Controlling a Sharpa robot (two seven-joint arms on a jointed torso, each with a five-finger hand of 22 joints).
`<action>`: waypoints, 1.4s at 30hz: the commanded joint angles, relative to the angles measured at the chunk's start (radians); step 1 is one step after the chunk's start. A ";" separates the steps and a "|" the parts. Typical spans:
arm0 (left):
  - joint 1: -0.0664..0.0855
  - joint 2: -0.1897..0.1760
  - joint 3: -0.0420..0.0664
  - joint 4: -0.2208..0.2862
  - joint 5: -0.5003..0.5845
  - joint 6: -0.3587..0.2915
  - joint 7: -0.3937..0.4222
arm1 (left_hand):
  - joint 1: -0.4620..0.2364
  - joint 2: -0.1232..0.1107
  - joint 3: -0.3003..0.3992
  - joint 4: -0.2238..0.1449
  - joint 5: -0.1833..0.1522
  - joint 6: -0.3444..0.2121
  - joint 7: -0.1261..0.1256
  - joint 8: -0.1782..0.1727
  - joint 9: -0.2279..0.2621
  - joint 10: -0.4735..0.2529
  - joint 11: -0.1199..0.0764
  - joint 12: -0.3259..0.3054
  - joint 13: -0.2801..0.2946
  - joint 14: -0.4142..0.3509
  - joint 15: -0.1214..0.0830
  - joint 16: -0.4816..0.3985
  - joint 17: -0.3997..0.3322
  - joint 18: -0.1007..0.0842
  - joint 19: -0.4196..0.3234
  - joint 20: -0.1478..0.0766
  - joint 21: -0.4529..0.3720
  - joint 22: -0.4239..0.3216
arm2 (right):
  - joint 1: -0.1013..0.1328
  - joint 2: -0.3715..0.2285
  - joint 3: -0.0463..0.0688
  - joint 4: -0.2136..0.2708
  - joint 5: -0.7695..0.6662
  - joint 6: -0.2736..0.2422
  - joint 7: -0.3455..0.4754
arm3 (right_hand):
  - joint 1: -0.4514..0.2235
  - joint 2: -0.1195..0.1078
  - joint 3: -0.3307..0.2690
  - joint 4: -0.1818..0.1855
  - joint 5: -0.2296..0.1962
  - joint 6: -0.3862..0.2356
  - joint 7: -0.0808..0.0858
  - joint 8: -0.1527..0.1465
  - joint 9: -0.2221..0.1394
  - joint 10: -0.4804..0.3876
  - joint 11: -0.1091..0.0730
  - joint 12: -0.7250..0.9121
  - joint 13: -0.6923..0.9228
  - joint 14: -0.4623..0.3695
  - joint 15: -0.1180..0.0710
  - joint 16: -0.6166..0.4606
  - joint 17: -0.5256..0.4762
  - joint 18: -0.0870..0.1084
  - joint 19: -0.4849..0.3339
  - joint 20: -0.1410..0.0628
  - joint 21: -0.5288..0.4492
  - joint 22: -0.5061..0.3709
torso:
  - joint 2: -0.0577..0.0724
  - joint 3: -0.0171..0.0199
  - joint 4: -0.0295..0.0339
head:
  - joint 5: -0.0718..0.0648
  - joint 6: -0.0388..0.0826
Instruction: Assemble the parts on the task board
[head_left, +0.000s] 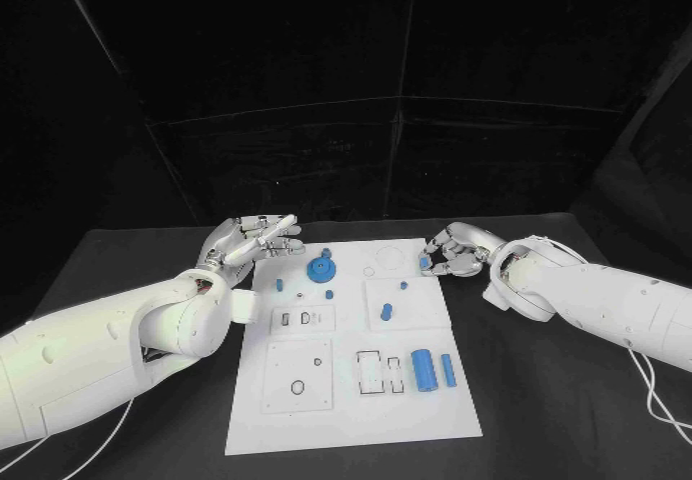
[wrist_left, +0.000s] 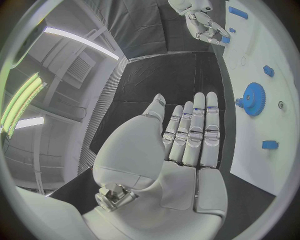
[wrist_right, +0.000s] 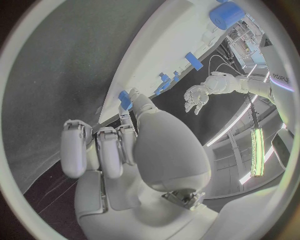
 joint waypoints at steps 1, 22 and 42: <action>0.001 0.000 0.001 0.001 -0.005 0.013 0.006 | -0.001 0.010 -0.001 -0.006 0.002 0.000 0.003 -0.003 -0.001 0.006 0.000 -0.006 0.000 0.003 0.003 -0.003 0.001 0.014 0.006 0.002 -0.006 -0.002 | 0.001 -0.001 0.000 0.001 -0.003 0.013 0.002 | -0.002 0.010 0.005 -0.003 -0.006 0.007 0.001 0.007 0.001 0.000 -0.007 0.005 0.135 0.093 -0.007 0.002 0.214 0.001 0.001 -0.007 0.002 0.056 | 0.000 0.0004 -0.0007 | 0.000 0.000; 0.001 -0.002 0.001 0.004 -0.005 0.013 0.003 | -0.001 0.010 -0.001 -0.006 0.001 0.000 0.003 -0.003 -0.001 0.006 0.000 -0.007 -0.001 0.003 0.003 -0.004 0.002 0.014 0.007 0.002 -0.006 -0.002 | 0.001 -0.009 0.001 0.020 -0.002 -0.123 -0.017 | 0.004 0.075 0.074 -0.015 -0.010 0.081 -0.032 0.036 0.010 0.022 -0.036 0.027 0.157 0.096 -0.032 0.007 0.227 -0.005 0.022 -0.030 0.015 0.085 | -0.001 -0.0001 0.0012 | -0.002 -0.003; 0.002 -0.007 0.001 -0.006 -0.005 0.013 0.004 | -0.002 0.011 0.000 -0.007 0.001 0.000 0.004 -0.004 -0.001 0.006 0.000 -0.007 -0.001 0.003 0.003 -0.005 0.003 0.014 0.007 0.002 -0.007 -0.002 | 0.007 -0.006 0.006 0.341 -0.047 -0.229 -0.282 | -0.003 0.075 0.095 -0.023 -0.016 0.084 -0.035 0.035 0.011 0.022 -0.040 0.024 0.155 0.096 -0.037 0.006 0.227 -0.006 0.023 -0.037 0.016 0.086 | -0.013 -0.0056 0.0018 | 0.015 -0.015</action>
